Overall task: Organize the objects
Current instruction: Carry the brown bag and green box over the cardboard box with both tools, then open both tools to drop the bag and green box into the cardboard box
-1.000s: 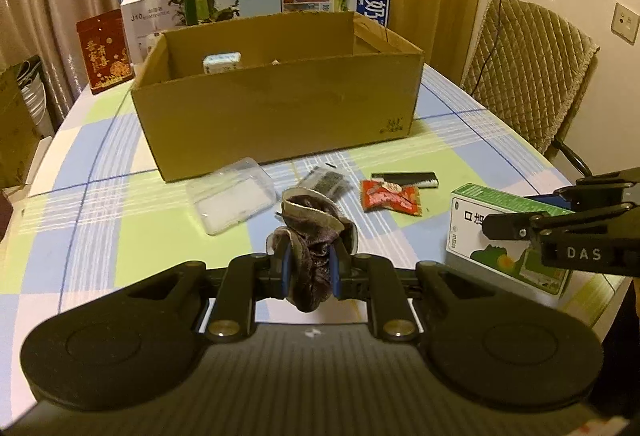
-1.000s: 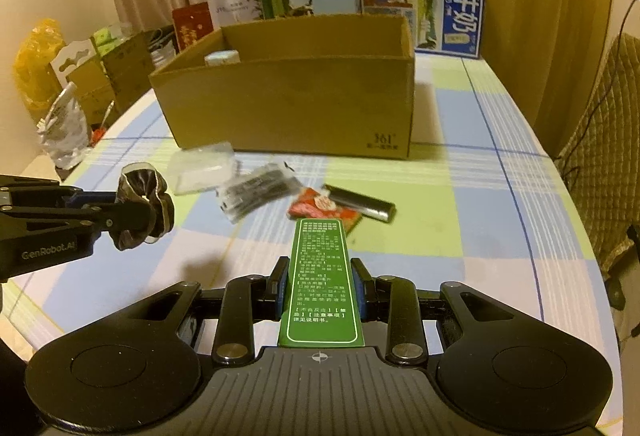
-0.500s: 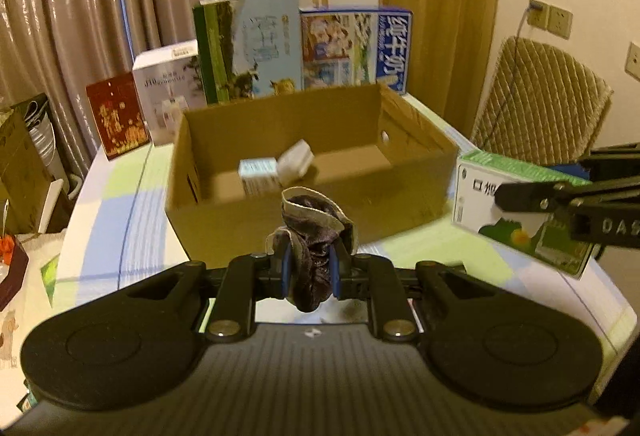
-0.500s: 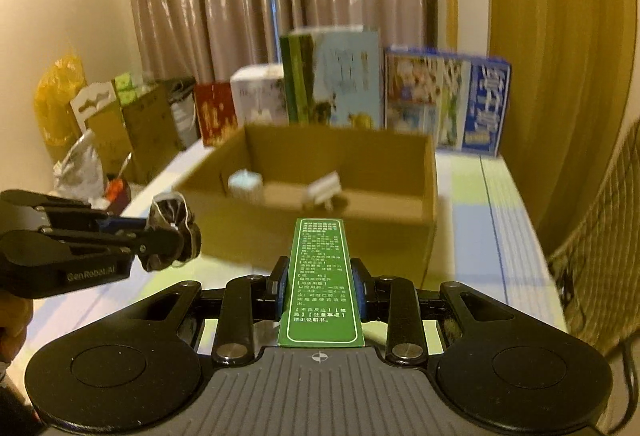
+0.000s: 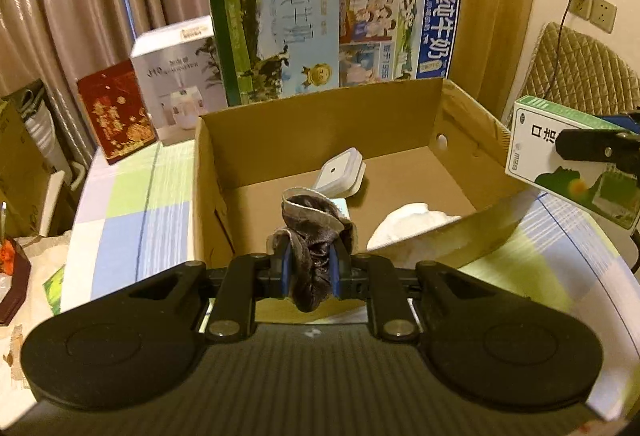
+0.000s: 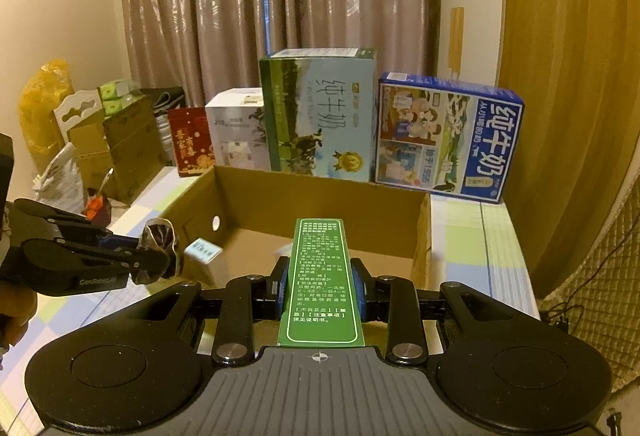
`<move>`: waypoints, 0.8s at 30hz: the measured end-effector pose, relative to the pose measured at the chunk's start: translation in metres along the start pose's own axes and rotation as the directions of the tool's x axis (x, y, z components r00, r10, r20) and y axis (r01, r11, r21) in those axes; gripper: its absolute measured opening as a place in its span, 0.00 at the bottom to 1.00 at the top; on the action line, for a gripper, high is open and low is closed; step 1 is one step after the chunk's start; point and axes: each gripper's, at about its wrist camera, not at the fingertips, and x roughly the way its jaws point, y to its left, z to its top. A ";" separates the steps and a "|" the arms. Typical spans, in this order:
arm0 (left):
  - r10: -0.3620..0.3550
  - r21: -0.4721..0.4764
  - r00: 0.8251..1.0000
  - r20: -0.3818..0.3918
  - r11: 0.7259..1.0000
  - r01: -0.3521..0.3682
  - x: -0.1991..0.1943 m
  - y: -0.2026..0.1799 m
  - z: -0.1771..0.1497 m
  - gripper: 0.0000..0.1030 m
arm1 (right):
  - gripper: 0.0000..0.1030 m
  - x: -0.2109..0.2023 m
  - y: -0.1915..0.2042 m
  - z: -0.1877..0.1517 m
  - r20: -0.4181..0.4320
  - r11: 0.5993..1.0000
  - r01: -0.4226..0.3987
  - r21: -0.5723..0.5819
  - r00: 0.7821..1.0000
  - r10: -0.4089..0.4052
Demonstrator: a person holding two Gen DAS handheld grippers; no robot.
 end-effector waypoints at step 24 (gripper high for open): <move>0.009 -0.026 0.999 0.050 1.000 -0.008 0.059 0.010 0.031 0.45 | 0.47 0.097 -0.047 0.016 -0.009 0.989 -0.022 0.147 1.000 0.024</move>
